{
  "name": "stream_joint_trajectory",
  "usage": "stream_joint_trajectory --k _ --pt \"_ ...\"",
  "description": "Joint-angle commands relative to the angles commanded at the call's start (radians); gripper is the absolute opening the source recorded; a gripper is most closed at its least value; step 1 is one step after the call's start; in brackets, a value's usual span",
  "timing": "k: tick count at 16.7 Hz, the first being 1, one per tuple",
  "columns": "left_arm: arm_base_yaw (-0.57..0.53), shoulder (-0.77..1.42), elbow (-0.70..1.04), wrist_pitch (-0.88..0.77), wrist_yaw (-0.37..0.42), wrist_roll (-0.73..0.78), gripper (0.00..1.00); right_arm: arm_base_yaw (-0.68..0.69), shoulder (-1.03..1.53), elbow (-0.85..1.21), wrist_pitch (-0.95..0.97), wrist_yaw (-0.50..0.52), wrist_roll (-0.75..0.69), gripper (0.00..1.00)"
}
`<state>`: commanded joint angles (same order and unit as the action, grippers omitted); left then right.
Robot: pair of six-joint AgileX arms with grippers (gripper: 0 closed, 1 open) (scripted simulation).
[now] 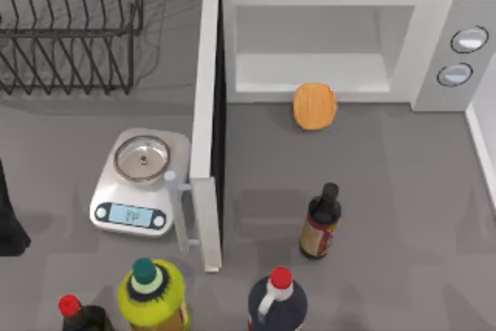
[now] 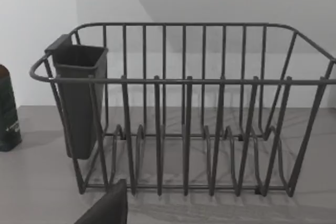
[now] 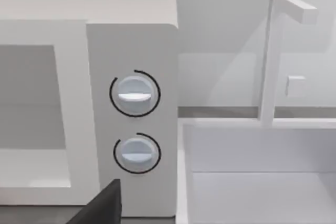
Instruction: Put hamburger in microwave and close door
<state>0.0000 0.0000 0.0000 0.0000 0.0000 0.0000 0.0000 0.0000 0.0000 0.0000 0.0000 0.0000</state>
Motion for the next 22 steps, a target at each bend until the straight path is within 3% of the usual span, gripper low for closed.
stream_joint_trajectory --k 11,22 --pt "0.000 0.000 0.000 0.000 0.000 0.000 0.02 0.000 0.000 0.000 0.000 0.000 0.000 1.00" --pt "-0.016 0.012 -0.004 0.016 -0.016 0.000 0.00 0.000 0.000 0.000 0.000 0.000 0.000 1.00"
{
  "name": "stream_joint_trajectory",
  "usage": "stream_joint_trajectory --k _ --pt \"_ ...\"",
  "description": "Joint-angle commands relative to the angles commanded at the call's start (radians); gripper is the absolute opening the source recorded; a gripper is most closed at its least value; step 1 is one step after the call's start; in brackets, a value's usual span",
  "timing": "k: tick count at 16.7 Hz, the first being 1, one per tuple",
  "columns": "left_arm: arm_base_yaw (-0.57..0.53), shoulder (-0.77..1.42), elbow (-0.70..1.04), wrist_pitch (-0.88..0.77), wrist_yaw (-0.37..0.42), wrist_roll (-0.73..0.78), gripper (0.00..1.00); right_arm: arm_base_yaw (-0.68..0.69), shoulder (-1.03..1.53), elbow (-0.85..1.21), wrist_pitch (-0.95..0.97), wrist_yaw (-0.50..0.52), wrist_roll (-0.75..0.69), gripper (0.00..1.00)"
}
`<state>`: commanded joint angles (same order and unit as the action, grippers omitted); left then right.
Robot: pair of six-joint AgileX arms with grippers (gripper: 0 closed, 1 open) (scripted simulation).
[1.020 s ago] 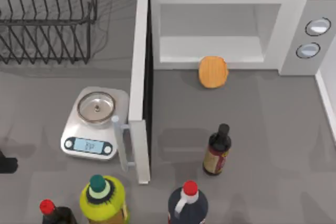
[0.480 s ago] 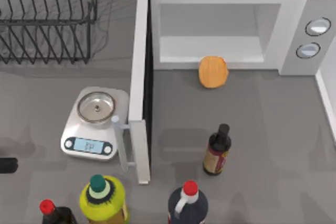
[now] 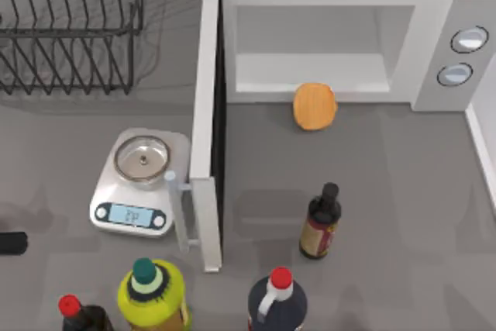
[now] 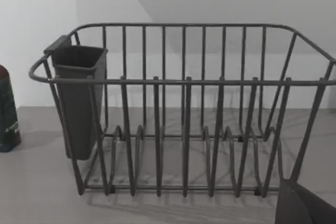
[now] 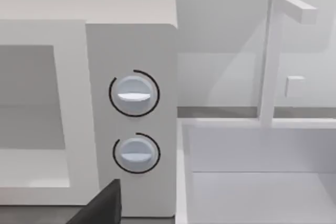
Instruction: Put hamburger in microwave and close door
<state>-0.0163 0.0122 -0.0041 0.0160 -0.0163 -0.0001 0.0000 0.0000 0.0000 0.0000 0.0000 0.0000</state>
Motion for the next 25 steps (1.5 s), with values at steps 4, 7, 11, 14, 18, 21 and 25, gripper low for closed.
stream_joint_trajectory --k 4,7,11,14,18,21,25 --pt "-0.141 0.088 -0.031 0.118 -0.133 0.001 0.00 0.000 0.000 0.000 0.000 0.000 0.000 1.00" --pt "-0.256 0.162 -0.057 0.215 -0.247 0.002 0.00 0.000 0.000 0.000 0.000 0.000 0.000 1.00" --pt "-0.329 0.210 -0.072 0.284 -0.328 0.004 0.00 0.000 0.000 0.000 0.000 0.000 0.000 1.00" --pt "-0.323 0.229 -0.047 0.282 -0.326 0.003 0.00 0.000 0.000 0.000 0.000 0.000 0.000 1.00" --pt "-0.267 0.274 -0.020 0.308 -0.261 0.003 0.00 0.000 0.000 0.000 0.000 0.000 0.000 1.00" --pt "-0.167 0.347 0.014 0.337 -0.161 0.003 0.00 0.000 0.000 0.000 0.000 0.000 0.000 1.00" --pt "-0.076 0.403 0.047 0.361 -0.078 0.005 0.00 0.000 0.000 0.000 0.000 0.000 0.000 1.00"
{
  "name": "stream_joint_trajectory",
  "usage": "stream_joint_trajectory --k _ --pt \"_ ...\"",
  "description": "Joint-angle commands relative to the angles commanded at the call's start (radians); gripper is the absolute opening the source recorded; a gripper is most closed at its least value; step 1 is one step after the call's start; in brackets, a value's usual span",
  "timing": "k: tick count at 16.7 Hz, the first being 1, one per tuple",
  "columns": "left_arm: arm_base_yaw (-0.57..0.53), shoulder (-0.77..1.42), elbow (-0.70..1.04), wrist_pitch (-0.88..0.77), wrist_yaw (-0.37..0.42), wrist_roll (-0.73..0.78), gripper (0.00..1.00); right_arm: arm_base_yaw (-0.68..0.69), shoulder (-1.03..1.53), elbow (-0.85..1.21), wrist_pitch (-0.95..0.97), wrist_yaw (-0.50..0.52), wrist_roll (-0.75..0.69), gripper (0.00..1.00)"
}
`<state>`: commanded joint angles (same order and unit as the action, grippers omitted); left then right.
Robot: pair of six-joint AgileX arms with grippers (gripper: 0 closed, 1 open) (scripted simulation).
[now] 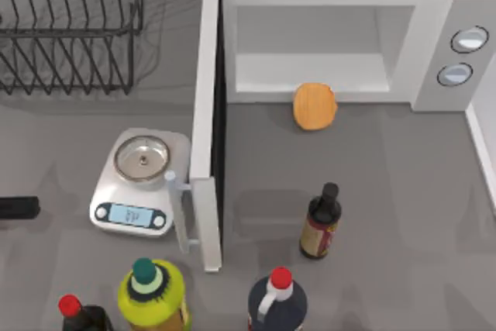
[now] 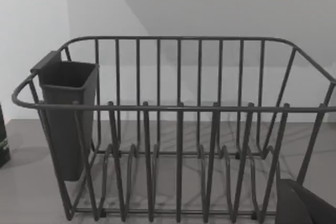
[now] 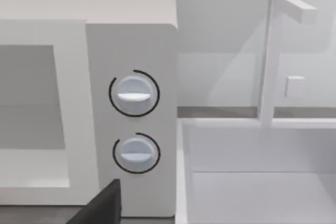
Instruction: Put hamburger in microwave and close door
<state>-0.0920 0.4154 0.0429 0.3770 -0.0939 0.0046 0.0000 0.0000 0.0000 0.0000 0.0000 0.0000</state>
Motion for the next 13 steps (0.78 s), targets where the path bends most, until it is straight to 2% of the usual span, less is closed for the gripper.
stream_joint_trajectory --k 4,9,13 --pt "-0.007 -0.002 -0.001 -0.002 -0.007 0.001 0.00 0.000 0.000 0.000 0.000 0.000 0.000 1.00" --pt "-0.100 0.032 0.067 -0.035 -0.099 0.002 0.00 0.000 0.000 0.000 0.000 0.000 0.000 1.00" --pt "-0.113 0.038 0.077 -0.040 -0.113 0.002 0.00 0.000 0.000 0.000 0.000 0.000 0.000 1.00"
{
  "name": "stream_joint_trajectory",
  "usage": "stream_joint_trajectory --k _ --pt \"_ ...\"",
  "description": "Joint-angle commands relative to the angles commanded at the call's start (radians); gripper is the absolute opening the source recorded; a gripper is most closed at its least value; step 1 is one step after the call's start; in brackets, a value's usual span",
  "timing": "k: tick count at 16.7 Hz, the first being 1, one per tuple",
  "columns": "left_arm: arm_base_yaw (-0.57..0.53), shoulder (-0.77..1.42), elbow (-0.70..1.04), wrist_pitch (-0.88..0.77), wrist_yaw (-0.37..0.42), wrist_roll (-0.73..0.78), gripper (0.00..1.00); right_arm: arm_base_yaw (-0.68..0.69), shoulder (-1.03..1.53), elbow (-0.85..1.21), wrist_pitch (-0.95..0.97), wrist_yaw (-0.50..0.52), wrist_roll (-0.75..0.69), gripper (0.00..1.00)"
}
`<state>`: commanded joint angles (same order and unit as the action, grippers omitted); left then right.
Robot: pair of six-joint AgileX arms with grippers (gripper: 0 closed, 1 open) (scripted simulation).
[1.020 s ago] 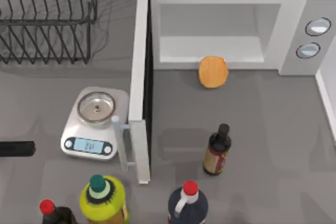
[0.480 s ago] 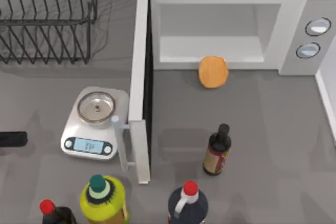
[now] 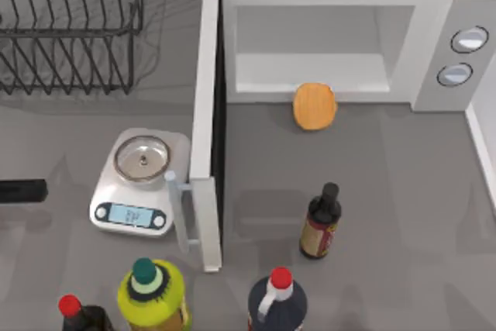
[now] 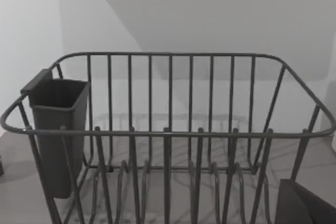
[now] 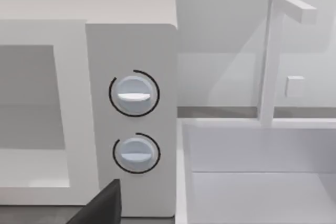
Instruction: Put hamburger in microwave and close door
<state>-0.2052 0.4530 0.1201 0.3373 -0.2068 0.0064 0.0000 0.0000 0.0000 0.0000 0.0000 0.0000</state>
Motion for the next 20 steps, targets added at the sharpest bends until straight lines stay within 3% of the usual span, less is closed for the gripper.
stream_joint_trajectory --k 6,15,20 --pt "-0.053 0.105 0.104 -0.113 -0.060 -0.042 0.00 0.000 0.000 0.000 0.000 0.000 0.000 1.00" --pt "-0.320 0.565 0.548 -0.772 -0.156 -0.371 0.00 0.000 0.000 0.000 0.000 0.000 0.000 1.00" --pt "-0.383 0.632 0.663 -0.905 -0.183 -0.427 0.00 0.000 0.000 0.000 0.000 0.000 0.000 1.00"
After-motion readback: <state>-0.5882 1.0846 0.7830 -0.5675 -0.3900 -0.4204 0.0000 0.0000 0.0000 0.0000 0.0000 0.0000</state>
